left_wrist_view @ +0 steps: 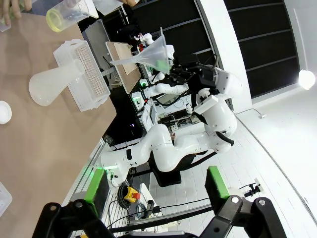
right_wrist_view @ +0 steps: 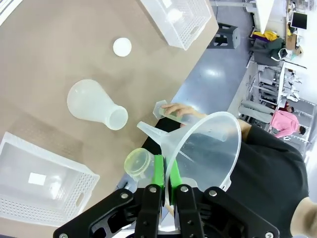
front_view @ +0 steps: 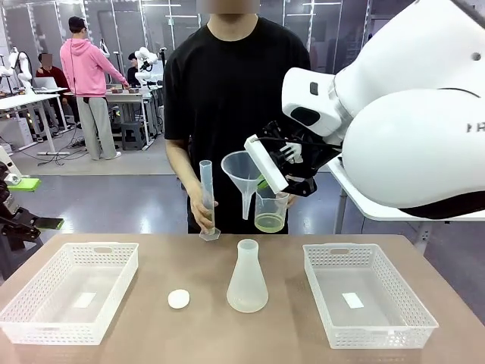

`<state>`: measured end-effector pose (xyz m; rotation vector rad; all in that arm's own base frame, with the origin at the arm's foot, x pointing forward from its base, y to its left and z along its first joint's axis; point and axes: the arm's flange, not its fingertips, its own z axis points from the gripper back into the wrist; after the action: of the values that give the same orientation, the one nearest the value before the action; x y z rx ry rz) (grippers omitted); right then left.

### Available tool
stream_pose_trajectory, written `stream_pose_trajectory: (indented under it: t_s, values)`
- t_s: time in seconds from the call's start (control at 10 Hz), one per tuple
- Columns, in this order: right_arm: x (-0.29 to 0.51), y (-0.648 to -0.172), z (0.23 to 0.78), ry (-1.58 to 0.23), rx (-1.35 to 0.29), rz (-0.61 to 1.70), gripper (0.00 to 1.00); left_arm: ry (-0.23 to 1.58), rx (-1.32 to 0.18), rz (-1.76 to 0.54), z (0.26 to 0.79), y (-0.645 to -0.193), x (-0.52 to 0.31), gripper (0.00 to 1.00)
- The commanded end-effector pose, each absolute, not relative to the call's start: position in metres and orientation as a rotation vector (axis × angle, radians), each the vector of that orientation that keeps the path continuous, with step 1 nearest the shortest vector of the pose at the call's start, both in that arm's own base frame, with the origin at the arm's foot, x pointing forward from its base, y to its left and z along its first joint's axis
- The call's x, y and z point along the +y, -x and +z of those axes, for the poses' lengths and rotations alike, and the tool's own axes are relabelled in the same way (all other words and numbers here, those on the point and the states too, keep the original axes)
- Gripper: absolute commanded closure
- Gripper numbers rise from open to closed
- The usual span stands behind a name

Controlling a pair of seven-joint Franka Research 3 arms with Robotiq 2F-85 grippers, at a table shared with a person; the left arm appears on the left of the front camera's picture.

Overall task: Prepare the solutions needed for the experiment.
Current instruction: Pick up the Plastic Funnel and insert it into the Big flask.

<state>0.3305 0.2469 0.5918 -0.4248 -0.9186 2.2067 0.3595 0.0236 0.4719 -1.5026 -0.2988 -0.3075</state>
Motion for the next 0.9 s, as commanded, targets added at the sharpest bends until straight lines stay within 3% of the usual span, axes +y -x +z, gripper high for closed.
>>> stream_pose_trajectory:
  t_s: [0.0, 0.8]
  values:
    - [0.246, -0.344, 0.579, 0.424, -0.877, 2.202, 0.95, 1.507, -0.296, -0.318, 0.474, -0.359, 0.024, 0.0]
    - [0.252, -0.381, 0.529, 0.298, -0.815, 2.19, 0.95, 1.507, -0.296, -0.318, 0.474, -0.359, 0.024, 0.0]
